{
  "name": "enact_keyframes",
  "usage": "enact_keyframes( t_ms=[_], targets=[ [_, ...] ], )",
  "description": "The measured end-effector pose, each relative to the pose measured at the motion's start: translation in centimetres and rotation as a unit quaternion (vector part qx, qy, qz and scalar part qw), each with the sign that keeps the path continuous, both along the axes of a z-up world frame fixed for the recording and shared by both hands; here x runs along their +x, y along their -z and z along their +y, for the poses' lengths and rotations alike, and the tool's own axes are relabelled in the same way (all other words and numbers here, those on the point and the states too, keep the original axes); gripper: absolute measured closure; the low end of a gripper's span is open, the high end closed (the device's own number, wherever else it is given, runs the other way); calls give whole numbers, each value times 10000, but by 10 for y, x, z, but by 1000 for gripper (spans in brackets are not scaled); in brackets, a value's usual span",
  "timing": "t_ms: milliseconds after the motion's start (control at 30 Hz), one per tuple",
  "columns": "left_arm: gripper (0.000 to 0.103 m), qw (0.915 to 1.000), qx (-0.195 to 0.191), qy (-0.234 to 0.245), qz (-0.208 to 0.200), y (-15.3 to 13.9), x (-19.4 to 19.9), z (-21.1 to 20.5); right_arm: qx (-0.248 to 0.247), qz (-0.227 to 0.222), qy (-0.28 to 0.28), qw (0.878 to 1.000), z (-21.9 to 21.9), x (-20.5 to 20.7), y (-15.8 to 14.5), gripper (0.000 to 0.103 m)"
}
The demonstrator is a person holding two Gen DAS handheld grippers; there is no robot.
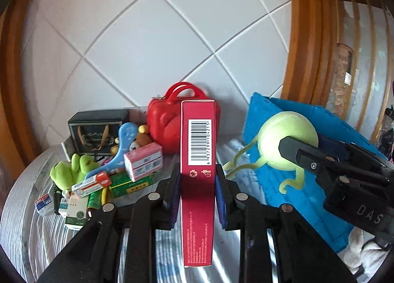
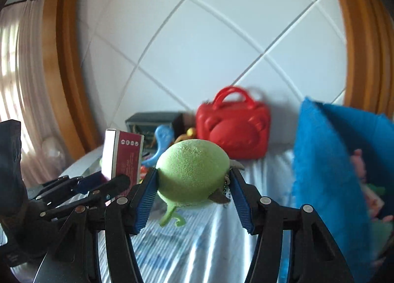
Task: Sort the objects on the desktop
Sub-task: 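Grasp the red medicine box with the left tool while the right tool grasps the green plush ball, then carry the red box and green plush into the blue crate and open both tools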
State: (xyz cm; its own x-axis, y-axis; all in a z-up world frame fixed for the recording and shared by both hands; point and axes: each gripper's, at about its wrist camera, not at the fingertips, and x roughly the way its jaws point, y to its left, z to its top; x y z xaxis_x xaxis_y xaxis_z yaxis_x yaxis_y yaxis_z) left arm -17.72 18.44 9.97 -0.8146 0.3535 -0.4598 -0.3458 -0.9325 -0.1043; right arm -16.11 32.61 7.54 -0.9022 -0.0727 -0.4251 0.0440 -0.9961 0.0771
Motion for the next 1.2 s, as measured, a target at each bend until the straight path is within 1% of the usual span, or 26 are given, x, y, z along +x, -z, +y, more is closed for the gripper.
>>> enact_keyframes(
  t_ms=[167,300,467,600,700,800,900,1000,1200],
  targets=[
    [79,9980,97,504,364,-34,24,71,14,332,592,9977,58,44,-25,45],
    [79,9941,148,898,596,-58,38,130,82,541,1181,9915,118,86,-41,45],
    [79,9886,142,1403,530,-68,48,204,212,567,1811,9816,185,120,-51,45],
    [79,9843,-60,1720,398,-60,57,261,266,400,2215,9740,236,140,-44,45],
    [79,9812,-212,1910,185,-46,58,293,220,259,2426,9695,263,149,-32,45],
    [79,9795,-388,1974,52,-35,61,317,127,106,2554,9667,288,158,-18,45],
    [79,9784,-542,1997,-41,-26,64,334,107,-34,2644,9643,305,161,-6,45],
    [79,9782,-631,1976,-109,-22,65,345,115,-126,2689,9630,313,166,2,45],
    [79,9793,-773,1864,-145,-18,67,354,278,-349,2742,9606,333,160,13,45]
  ],
)
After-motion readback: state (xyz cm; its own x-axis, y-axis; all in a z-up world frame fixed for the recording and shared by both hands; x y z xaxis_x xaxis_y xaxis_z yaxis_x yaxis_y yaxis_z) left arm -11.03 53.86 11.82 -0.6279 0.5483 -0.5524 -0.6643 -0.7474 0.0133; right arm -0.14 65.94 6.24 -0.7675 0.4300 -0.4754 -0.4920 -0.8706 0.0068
